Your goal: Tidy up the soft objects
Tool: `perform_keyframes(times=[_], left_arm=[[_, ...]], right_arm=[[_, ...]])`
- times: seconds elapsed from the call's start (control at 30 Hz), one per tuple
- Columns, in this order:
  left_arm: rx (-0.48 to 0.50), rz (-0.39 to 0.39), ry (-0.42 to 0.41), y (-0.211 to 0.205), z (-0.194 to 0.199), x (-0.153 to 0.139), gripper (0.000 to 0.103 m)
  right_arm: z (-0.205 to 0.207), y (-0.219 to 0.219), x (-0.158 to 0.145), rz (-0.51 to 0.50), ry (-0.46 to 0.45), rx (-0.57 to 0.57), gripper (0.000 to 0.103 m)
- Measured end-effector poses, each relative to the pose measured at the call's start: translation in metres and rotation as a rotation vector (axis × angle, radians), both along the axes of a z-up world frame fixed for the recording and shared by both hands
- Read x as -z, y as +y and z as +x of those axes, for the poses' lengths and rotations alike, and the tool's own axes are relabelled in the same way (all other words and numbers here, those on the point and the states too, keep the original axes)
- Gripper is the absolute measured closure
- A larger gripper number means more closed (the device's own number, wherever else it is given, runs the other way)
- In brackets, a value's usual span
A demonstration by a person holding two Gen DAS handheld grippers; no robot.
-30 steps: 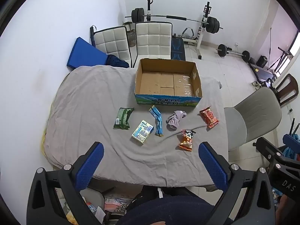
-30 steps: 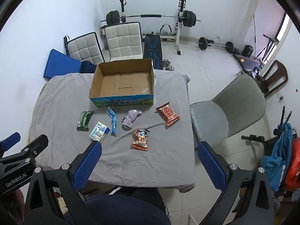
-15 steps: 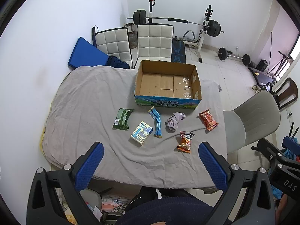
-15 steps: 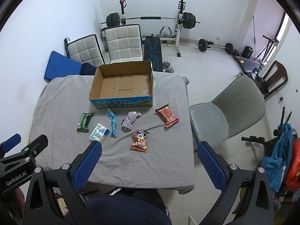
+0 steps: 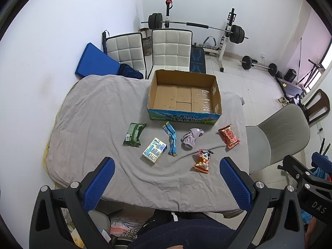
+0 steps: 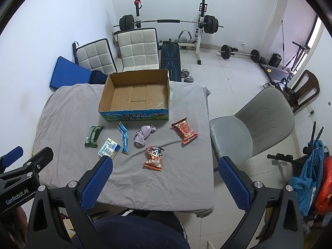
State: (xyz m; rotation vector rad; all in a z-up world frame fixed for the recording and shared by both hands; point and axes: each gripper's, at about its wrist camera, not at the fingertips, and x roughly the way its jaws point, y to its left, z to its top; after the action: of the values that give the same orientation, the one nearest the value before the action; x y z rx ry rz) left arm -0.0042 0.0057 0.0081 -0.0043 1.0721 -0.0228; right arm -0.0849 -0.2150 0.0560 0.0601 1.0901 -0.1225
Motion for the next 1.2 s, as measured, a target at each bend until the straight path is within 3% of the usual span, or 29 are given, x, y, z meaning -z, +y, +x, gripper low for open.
perform_keyframes(times=[1.2], left_arm=[[0.004, 0.018, -0.025, -0.013, 0.010, -0.005, 0.000]], right_arm=[[0.012, -0.002, -0.008, 0.000, -0.031, -0.032, 0.000]])
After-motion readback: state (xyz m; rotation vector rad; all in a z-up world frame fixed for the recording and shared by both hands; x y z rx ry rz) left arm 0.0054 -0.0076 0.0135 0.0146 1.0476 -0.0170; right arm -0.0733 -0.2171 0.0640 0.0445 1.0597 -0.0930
